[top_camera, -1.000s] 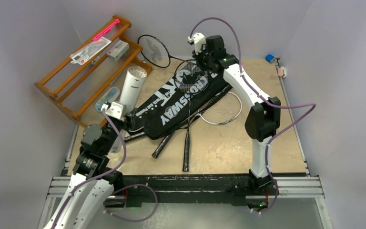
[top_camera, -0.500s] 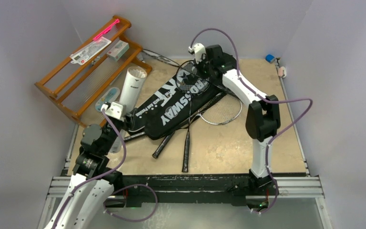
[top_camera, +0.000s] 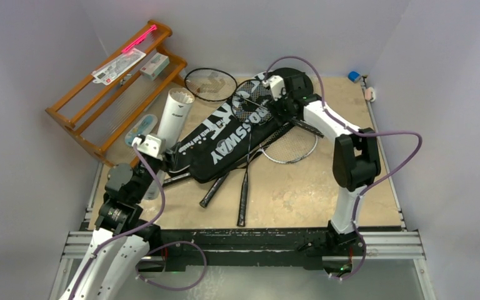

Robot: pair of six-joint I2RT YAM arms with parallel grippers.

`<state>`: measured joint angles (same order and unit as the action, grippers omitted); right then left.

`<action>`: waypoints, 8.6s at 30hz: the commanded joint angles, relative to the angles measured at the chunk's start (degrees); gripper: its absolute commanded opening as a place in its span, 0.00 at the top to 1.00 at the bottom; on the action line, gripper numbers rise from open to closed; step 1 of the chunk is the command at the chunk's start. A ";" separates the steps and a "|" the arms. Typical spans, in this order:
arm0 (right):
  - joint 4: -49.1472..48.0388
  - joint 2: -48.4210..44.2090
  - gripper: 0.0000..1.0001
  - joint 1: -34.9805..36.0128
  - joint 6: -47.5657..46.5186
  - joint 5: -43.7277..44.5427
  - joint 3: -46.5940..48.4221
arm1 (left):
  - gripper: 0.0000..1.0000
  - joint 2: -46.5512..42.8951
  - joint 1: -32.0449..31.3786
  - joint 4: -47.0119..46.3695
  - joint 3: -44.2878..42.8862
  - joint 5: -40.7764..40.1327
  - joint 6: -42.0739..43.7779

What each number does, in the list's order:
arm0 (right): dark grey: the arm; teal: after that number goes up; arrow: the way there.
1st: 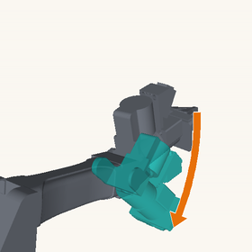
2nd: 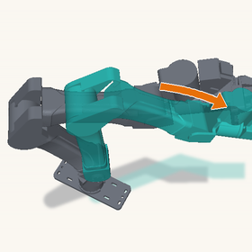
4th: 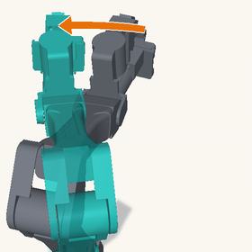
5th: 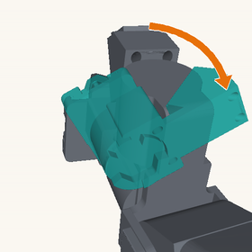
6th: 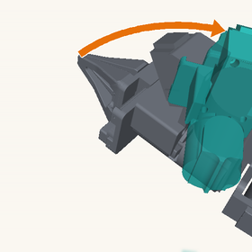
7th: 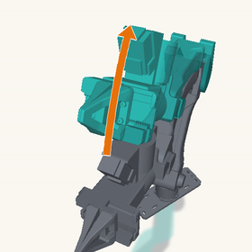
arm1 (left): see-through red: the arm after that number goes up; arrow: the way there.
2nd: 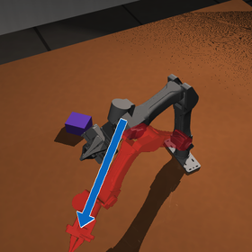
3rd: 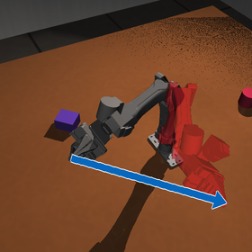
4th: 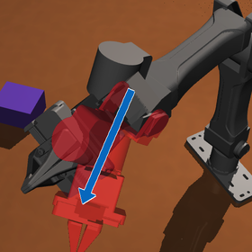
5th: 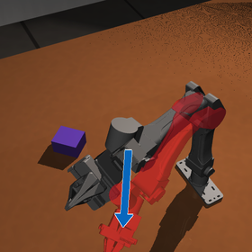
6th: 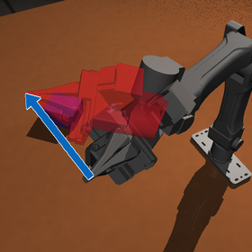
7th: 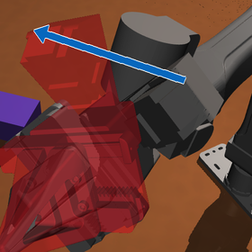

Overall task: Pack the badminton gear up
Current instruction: Place the racket at the center of the board, then adjust the shuttlecock at the center of the board.

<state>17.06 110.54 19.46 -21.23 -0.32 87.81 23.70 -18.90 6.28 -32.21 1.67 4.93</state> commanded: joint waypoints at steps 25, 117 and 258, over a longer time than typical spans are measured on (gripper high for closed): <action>10.41 9.00 0.35 -7.86 -9.32 -9.77 4.65 | 0.61 1.08 0.48 -4.53 0.30 0.52 -0.87; -1.41 32.86 1.00 -8.23 15.90 -53.74 45.82 | 0.61 2.06 0.64 -4.44 0.13 1.27 -0.18; 9.81 -27.10 1.00 3.85 -34.75 0.41 -3.10 | 0.61 -0.09 1.10 -4.26 0.30 2.82 -1.04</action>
<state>25.54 88.73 21.30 -54.15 2.35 85.49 23.88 -18.37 5.28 -31.97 3.99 4.93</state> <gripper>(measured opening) 0.321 0.546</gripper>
